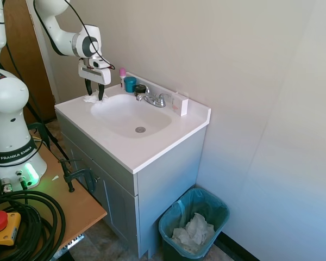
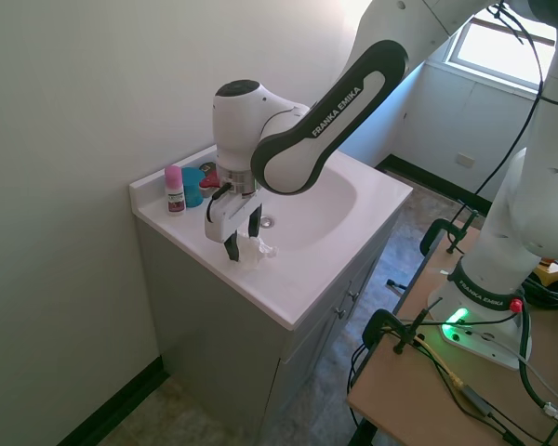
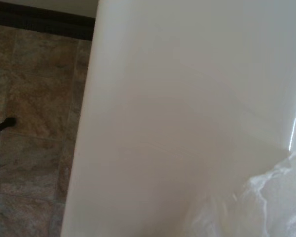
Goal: Throw the tissue in the trash bin
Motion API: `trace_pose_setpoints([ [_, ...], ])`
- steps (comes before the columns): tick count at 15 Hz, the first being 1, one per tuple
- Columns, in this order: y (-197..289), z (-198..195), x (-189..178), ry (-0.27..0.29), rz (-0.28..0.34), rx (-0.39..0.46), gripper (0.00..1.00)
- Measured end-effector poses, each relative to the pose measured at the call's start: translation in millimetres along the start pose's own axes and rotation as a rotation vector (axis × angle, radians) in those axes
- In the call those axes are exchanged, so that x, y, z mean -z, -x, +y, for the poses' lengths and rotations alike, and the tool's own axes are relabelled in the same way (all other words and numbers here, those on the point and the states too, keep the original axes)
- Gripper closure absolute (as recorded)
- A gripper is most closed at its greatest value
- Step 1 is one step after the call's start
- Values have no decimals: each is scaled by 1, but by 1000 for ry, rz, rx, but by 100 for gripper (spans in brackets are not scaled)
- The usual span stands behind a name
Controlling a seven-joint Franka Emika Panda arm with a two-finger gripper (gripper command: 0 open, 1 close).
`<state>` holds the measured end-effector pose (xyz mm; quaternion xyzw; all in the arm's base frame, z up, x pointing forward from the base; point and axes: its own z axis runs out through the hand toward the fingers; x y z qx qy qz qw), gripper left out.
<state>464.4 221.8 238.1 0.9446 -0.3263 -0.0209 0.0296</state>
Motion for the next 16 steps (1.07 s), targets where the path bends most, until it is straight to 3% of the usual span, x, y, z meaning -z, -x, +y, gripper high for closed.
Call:
trace_pose_setpoints([
  [16,-7,4,21,-32,-29,-44,100],
])
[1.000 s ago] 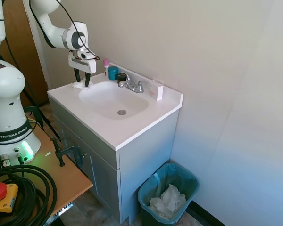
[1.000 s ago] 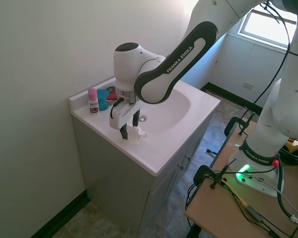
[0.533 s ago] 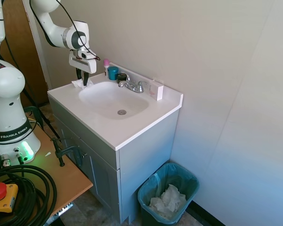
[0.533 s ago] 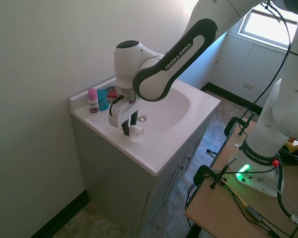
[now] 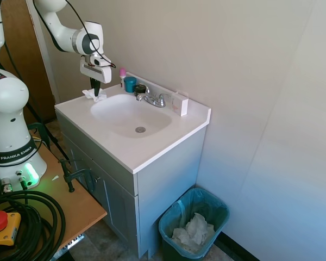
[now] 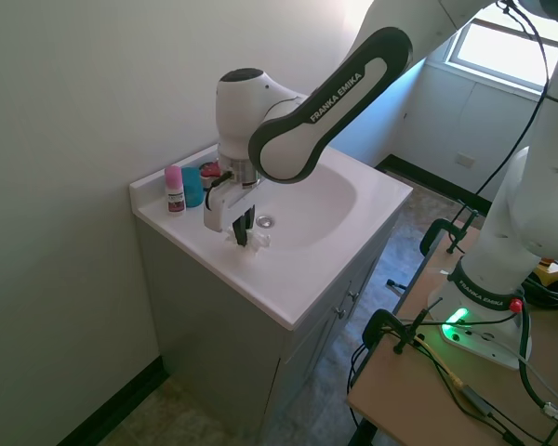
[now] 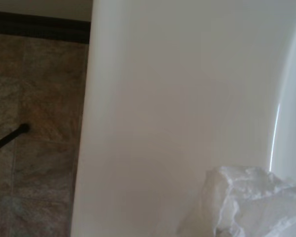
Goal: Throw the tissue in the trash bin
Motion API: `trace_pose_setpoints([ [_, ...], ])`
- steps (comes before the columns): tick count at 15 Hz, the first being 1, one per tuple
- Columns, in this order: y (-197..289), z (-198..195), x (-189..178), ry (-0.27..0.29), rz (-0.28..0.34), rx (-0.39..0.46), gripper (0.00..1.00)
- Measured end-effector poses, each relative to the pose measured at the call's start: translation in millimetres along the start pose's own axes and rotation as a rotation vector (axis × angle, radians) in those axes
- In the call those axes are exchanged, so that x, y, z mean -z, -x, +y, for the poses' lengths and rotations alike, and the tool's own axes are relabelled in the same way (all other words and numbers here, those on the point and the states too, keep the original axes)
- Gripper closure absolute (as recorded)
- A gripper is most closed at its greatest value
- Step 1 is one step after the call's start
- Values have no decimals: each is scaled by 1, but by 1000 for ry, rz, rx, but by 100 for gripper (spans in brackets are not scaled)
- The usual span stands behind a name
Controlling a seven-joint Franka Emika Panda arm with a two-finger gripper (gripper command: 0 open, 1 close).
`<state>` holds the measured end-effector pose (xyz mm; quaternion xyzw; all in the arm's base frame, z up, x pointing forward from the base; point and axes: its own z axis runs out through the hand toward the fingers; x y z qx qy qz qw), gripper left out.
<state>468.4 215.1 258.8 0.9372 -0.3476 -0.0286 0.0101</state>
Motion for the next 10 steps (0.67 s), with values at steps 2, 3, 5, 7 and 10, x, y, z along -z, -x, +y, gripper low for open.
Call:
trace_pose_setpoints([
  [2,2,-2,26,-42,23,1,100],
  [3,4,-3,48,-74,44,3,100],
  [5,8,1,102,-146,86,-7,100],
  [7,3,16,159,-229,133,-47,100],
  [10,-54,76,235,-348,227,-202,100],
])
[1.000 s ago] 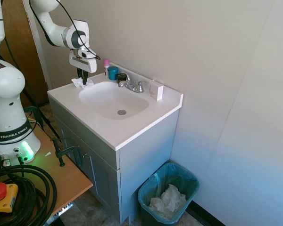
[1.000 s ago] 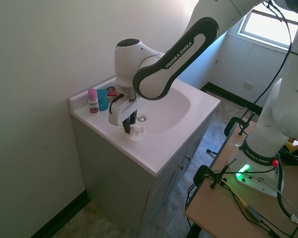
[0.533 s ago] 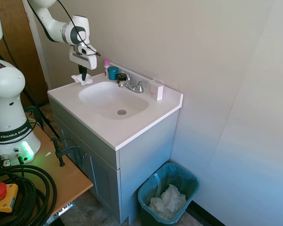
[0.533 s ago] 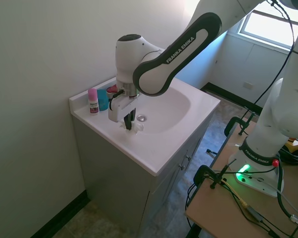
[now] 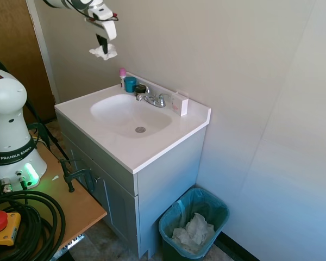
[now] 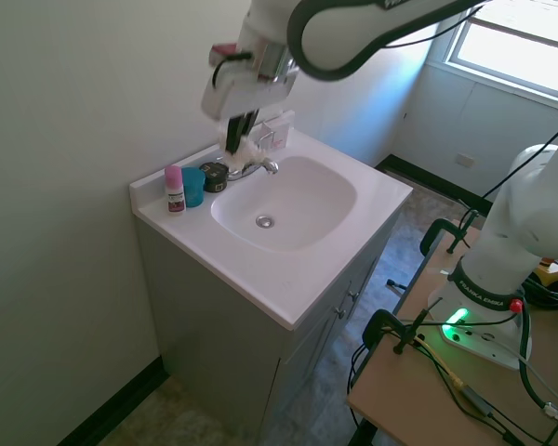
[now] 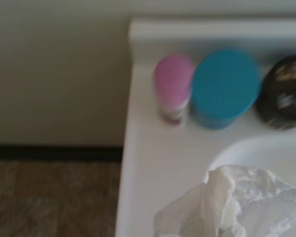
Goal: Throw the tissue in the trash bin
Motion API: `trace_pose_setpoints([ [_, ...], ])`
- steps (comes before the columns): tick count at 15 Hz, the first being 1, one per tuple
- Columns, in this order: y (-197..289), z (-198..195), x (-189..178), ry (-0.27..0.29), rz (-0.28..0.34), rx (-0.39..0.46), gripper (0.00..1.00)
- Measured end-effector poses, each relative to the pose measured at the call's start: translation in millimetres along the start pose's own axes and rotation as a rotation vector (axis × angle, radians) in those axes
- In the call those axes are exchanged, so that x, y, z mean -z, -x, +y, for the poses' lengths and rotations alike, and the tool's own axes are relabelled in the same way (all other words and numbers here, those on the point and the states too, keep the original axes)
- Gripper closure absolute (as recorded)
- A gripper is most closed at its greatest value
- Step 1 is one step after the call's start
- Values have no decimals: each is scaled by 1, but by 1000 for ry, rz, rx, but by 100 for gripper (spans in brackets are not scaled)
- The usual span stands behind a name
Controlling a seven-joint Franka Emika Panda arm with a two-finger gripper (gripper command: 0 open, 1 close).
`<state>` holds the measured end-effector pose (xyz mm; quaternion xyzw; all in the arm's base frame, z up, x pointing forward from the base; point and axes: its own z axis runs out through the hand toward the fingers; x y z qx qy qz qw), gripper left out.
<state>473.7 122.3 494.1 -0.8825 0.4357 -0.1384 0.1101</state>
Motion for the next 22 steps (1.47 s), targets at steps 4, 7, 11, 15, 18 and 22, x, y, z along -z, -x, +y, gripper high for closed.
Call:
trace_pose_setpoints([
  [4,-149,91,74,-91,157,-268,100],
  [7,-256,196,92,-115,255,-496,100],
  [11,-361,324,51,-39,332,-778,100],
  [15,-401,372,-62,80,187,-864,100],
  [18,-425,376,-137,154,109,-854,100],
  [22,-439,370,-180,190,72,-839,0],
])
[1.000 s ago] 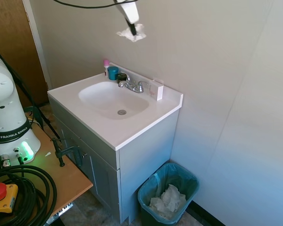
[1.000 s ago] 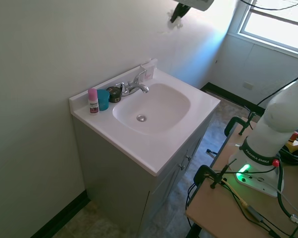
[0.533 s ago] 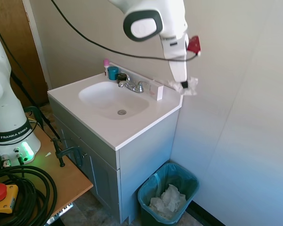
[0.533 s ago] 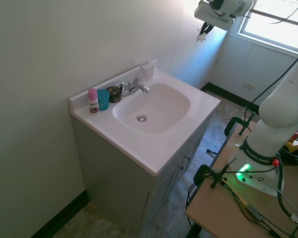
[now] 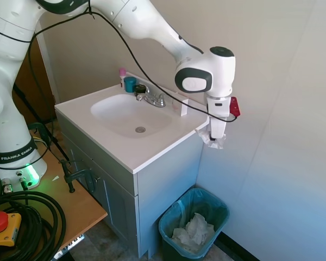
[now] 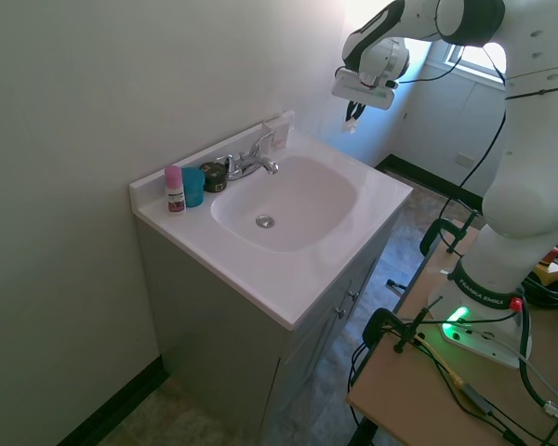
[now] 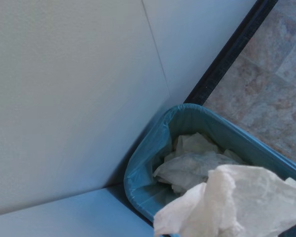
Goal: Throw the tissue in the trash bin
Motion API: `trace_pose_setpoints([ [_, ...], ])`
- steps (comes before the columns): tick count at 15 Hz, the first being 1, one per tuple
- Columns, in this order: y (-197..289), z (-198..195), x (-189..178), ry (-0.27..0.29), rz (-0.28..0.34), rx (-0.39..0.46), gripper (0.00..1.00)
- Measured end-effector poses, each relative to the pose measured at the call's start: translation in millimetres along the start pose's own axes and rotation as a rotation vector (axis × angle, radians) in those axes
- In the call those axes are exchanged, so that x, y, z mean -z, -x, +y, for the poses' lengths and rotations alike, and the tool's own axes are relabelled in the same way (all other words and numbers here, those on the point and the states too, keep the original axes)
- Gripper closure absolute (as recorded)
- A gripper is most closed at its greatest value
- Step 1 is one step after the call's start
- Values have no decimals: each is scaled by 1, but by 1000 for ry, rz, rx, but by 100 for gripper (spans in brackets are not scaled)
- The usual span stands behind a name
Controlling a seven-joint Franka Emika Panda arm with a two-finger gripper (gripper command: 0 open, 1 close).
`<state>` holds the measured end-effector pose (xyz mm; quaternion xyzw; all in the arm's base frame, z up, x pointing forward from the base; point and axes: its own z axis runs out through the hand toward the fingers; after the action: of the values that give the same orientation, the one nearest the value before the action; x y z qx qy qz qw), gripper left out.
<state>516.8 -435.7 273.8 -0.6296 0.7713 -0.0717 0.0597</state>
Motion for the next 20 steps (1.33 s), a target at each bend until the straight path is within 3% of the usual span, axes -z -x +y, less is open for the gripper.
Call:
trace_pose_setpoints([
  [14,4,-9,-14,24,-24,25,0],
  [18,3,-13,-4,37,-35,41,0],
  [20,3,-17,18,10,-36,66,0],
])
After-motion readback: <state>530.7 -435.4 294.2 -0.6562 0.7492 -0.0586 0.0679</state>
